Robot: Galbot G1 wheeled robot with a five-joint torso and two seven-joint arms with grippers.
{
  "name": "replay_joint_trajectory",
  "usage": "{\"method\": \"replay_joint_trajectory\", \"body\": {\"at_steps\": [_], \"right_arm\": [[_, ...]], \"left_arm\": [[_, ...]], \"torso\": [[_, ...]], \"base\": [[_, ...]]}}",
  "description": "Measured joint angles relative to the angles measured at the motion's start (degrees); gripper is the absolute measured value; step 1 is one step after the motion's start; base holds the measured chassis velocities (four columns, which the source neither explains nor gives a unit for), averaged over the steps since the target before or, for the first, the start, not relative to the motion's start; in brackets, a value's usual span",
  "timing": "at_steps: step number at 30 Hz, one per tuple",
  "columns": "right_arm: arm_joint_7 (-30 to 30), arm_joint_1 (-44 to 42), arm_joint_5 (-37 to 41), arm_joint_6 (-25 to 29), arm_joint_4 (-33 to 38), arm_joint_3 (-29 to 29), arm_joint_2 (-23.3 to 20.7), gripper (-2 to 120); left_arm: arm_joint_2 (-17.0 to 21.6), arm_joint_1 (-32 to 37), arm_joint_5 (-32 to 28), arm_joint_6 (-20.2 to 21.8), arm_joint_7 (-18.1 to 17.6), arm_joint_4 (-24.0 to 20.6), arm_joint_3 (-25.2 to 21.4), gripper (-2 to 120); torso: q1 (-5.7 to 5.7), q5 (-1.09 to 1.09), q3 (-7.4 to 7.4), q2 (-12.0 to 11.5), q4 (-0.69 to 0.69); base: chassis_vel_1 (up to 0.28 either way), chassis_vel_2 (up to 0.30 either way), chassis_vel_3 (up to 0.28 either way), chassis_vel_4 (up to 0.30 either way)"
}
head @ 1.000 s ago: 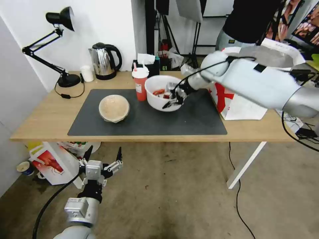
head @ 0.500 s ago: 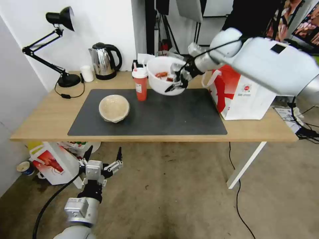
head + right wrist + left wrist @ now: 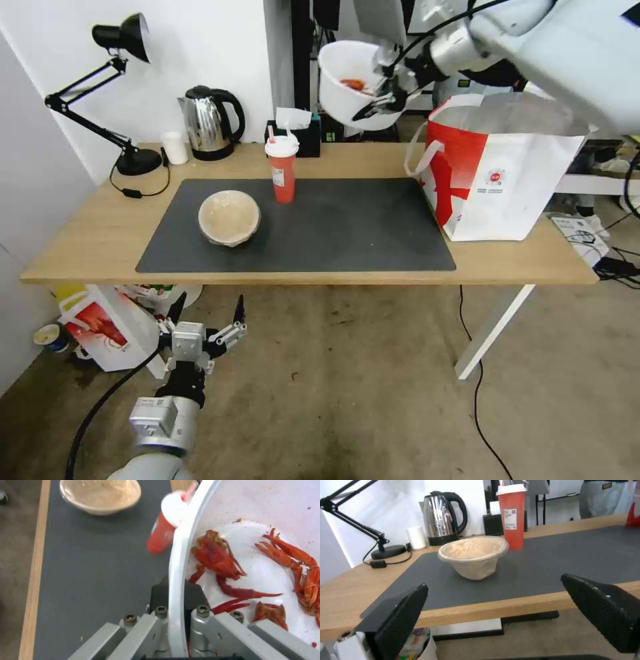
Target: Pick up the trash from the table and place it into the takeout bag.
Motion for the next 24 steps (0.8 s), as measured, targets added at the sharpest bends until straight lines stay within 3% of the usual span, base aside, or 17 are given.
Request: {"method": "replay_joint_trajectory", "body": {"at_steps": [14,24], "right_arm": [[-0.9,-1.5,-2.1,0.9,-5.3,-0.1,-6.1,0],[-1.3,-2.3,-3.2,1.6,-9.5,1.8,-8.0,0]], "left_arm": [[0.0,0.0,0.0,0.0,0.0,0.0,0.0,100],[0.0,0.0,0.0,0.0,0.0,0.0,0.0,100]], "torso": [[0.0,0.01,0.0,0.0,-0.01],[0.0,-0.01,0.0,0.0,0.0]], "base": [[0.0,0.0,0.0,0.0],[0.0,0.0,0.0,0.0]]}}
